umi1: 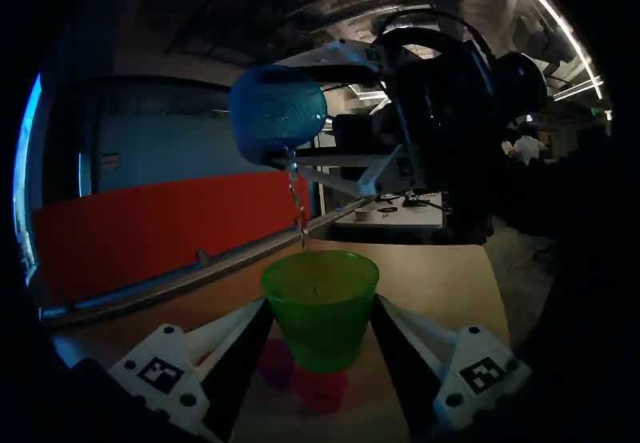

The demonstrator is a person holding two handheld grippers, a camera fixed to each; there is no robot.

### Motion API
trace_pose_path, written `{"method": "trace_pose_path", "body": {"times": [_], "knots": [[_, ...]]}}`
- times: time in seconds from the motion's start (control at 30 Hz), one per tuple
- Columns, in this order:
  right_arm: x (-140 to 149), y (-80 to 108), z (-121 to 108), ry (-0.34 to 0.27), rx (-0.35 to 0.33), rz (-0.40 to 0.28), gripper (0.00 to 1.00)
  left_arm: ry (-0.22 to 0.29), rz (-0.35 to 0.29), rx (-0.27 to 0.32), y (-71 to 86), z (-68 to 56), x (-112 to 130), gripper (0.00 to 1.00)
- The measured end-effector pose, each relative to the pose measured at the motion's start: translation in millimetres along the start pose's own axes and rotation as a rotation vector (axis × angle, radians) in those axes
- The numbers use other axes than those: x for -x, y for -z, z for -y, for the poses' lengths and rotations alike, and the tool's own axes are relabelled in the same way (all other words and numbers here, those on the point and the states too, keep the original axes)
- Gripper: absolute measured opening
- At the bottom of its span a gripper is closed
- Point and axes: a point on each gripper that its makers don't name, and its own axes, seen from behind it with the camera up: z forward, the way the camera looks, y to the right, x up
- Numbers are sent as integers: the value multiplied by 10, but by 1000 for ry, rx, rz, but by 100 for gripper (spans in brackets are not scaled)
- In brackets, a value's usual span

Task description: Pour water

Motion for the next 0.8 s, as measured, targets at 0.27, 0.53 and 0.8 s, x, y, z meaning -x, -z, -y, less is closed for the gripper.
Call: {"method": "trace_pose_path", "body": {"times": [0.27,0.53,0.8], "knots": [[-3,-11,-24,27,6,2,90,-1,0,-1,-1,-1,3,82],[-19,-12,-65,57,14,3,90,0,-1,1,-12,-9,-2,82],[-25,-3,-103,87,20,4,90,-3,1,2,-12,-15,7,82]]}}
